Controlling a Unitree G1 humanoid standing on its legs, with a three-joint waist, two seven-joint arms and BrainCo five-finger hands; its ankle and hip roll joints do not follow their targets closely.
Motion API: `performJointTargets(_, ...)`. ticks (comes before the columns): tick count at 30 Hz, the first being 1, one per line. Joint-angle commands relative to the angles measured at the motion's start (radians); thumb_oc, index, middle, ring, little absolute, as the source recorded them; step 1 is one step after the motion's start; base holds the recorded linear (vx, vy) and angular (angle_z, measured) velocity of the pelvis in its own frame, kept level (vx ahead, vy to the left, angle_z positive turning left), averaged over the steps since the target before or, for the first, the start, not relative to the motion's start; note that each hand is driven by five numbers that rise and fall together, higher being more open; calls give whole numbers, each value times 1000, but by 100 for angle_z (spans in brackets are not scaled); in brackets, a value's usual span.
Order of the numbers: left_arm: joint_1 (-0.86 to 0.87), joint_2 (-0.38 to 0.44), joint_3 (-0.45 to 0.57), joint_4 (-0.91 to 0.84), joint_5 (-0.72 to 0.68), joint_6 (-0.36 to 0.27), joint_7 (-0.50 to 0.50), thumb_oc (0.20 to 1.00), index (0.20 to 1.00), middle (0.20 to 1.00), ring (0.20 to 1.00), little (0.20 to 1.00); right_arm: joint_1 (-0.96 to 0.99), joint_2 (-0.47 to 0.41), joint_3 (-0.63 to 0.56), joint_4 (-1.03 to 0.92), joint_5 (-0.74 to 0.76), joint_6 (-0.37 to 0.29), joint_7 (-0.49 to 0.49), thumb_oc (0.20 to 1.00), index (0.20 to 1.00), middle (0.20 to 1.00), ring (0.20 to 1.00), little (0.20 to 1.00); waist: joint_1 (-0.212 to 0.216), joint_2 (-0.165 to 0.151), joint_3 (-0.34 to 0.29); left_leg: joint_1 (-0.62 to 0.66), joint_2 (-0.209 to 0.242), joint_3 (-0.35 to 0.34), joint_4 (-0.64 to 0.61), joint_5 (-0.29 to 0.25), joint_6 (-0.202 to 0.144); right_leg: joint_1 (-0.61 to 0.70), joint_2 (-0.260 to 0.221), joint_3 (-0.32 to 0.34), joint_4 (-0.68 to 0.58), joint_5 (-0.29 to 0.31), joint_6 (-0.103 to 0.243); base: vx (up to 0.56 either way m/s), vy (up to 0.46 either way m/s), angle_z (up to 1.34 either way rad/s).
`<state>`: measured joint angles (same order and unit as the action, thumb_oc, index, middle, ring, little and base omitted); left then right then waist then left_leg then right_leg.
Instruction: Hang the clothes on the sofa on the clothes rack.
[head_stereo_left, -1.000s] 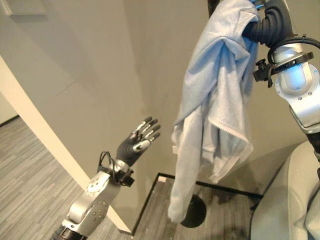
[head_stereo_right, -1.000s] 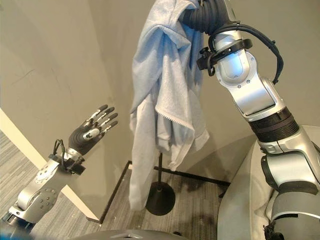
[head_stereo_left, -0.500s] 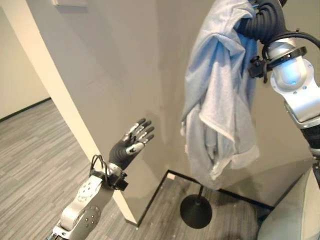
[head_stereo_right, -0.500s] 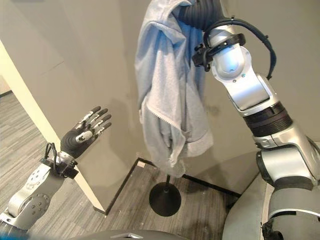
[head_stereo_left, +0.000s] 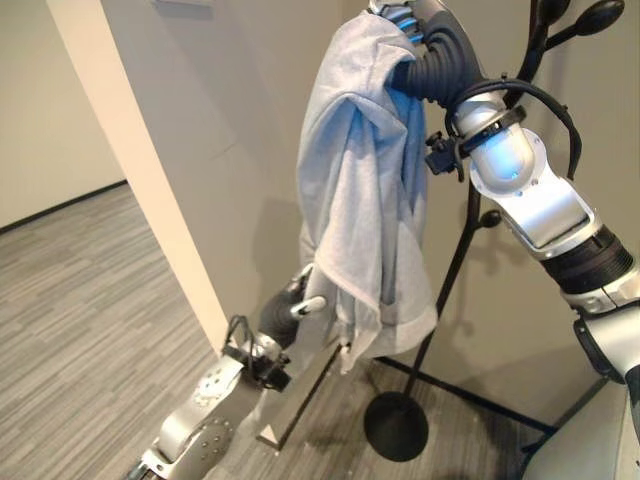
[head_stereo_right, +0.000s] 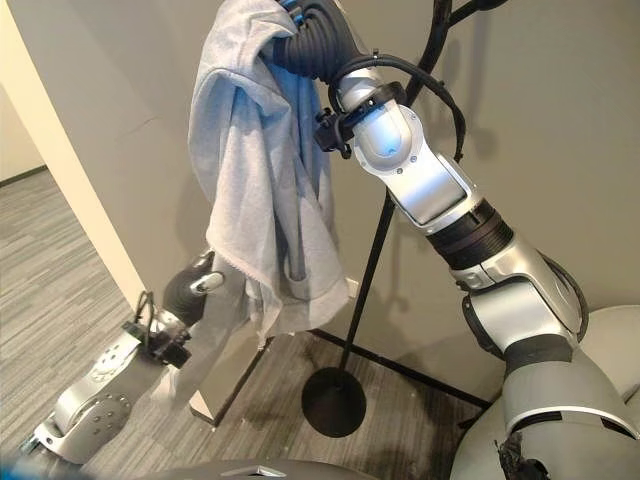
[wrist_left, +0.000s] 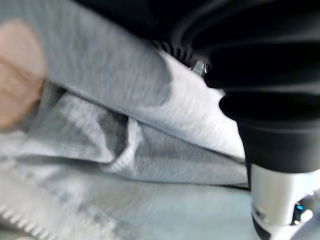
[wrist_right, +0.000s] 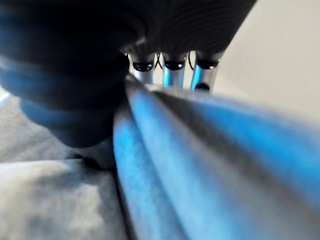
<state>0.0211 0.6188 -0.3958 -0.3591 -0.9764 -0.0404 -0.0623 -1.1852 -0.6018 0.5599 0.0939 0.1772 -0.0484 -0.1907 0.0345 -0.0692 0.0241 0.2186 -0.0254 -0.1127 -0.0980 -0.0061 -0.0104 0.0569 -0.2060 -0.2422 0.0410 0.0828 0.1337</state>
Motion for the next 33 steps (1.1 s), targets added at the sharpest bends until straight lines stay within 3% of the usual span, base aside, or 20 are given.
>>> performJointTargets(1,-38,4,-9,-16,18,-21,11,1000,1000,1000,1000,1000,-179,22,-10,58,67,-25,-46,200,200,200,200,200,6,-31,-49,3,-42,89,11,-115,68,-90,-85,25,122,-21,46,0,0,0)
performJointTargets(2,-46,-10,-20,-8,17,-18,14,1000,1000,1000,1000,1000,-183,28,-11,54,74,-28,-49,200,200,200,200,200,3,-32,-50,4,-42,91,11,-116,68,-91,-84,27,123,-21,45,0,0,0)
performJointTargets(3,-60,-22,-34,3,18,-16,19,564,564,564,564,564,-188,34,-8,52,76,-30,-51,200,200,200,200,200,0,-32,-50,4,-41,92,11,-116,68,-92,-83,29,123,-21,45,0,0,0)
performJointTargets(4,-61,-23,-35,5,18,-16,19,344,344,344,344,344,-189,34,-8,52,76,-30,-51,200,200,200,200,200,1,-31,-50,4,-41,92,11,-116,68,-92,-83,29,123,-21,45,0,0,0)
performJointTargets(5,-75,-34,-49,16,15,-15,22,200,200,200,200,200,-196,36,-4,53,78,-31,-53,200,200,200,200,200,-3,-31,-50,4,-41,94,11,-116,68,-93,-82,31,124,-21,45,-5,-5,-5)
performJointTargets(9,-115,-85,-90,32,10,-19,33,200,200,200,200,200,-214,45,3,52,70,-32,-64,200,200,200,200,200,-11,-35,-50,7,-41,100,11,-117,69,-96,-79,38,125,-21,45,-2,-6,-8)
performJointTargets(16,-95,-102,-47,33,1,-37,58,200,200,200,200,200,-222,5,-9,92,39,-23,-88,200,200,200,200,200,-11,-34,-48,9,-43,104,11,-120,70,-95,-79,41,123,-19,45,-2,-3,-4)
performJointTargets(18,-67,-93,28,12,35,-58,82,200,200,200,200,200,-216,-49,-27,107,22,-22,-99,200,200,200,200,200,-6,-33,-48,8,-44,103,11,-120,71,-93,-80,40,121,-17,45,0,0,0)
performJointTargets(20,-65,-93,29,10,36,-57,83,200,200,200,200,200,-216,-49,-27,107,22,-22,-98,200,200,200,200,200,-7,-33,-48,8,-44,103,11,-120,71,-93,-80,40,121,-17,46,0,0,0)
performJointTargets(22,-40,-99,135,-7,117,-79,119,200,200,200,200,200,-186,-140,-68,110,10,-23,-106,200,200,200,200,200,0,-33,-46,8,-45,100,11,-122,71,-94,-82,37,124,-17,46,0,0,0)
performJointTargets(28,-89,-106,300,-11,247,-127,204,200,200,200,200,200,-122,-266,-123,73,3,-19,-89,200,200,200,200,200,0,-32,-50,7,-44,102,11,-126,68,-97,-81,30,122,-25,44,0,0,0)
performJointTargets(33,-150,-88,337,17,296,-139,228,200,200,200,200,200,-104,-341,-130,77,29,-17,-70,200,200,200,200,200,-8,-27,-50,4,-40,106,11,-126,63,-97,-71,32,116,-31,41,0,0,0)
